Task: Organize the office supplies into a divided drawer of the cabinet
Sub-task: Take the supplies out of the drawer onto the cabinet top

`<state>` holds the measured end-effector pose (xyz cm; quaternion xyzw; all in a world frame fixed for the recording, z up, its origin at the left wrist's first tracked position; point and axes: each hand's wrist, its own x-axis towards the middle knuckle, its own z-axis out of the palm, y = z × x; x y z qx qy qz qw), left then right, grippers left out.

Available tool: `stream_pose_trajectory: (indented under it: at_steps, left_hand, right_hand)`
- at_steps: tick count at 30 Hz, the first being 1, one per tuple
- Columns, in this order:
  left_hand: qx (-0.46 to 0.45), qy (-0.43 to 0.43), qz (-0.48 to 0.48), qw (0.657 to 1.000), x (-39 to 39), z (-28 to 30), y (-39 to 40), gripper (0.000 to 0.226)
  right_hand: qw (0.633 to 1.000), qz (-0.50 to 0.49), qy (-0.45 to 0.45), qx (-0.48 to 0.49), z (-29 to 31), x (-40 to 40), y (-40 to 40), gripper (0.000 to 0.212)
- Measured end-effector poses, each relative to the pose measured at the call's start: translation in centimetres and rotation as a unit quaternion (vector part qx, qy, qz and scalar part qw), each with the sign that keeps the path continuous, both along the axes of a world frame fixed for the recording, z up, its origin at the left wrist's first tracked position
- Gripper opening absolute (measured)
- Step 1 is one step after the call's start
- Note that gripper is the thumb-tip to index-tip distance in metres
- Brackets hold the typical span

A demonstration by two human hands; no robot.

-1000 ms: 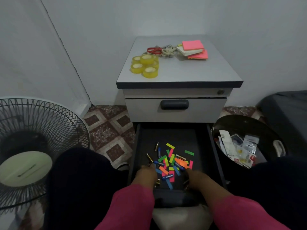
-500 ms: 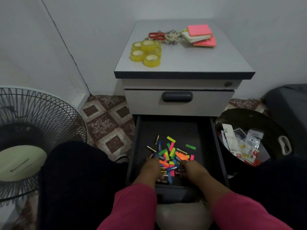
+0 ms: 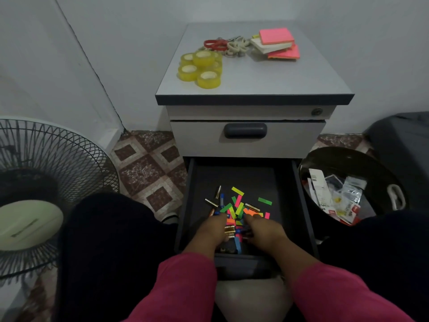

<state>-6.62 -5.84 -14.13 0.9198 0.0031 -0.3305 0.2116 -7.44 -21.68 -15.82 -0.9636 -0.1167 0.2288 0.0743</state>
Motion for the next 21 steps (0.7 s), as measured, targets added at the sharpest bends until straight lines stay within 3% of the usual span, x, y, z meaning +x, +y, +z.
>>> stream_pose_trajectory:
  at_steps: [3, 9, 16, 21]
  left_hand:
    - [-0.001, -0.003, 0.008, 1.0, -0.03, -0.16, -0.08, 0.065]
    - [0.033, -0.003, -0.036, 0.999, 0.08, -0.4, -0.11, 0.066]
    - [0.109, -0.061, -0.142, 0.982, 0.21, -0.16, -0.06, 0.035]
    - [0.132, -0.135, -0.185, 0.964, -0.13, -0.67, -0.32, 0.033]
  right_hand:
    - [1.0, 0.021, -0.008, -0.017, -0.1, 0.13, 0.36, 0.05]
    - [0.999, 0.03, -0.018, -0.038, -0.49, 0.1, 0.35, 0.038]
    - [0.998, 0.036, -0.008, -0.042, -0.67, 0.16, 0.44, 0.025]
    - [0.998, 0.037, -0.008, -0.05, -0.64, 0.25, 0.52, 0.025]
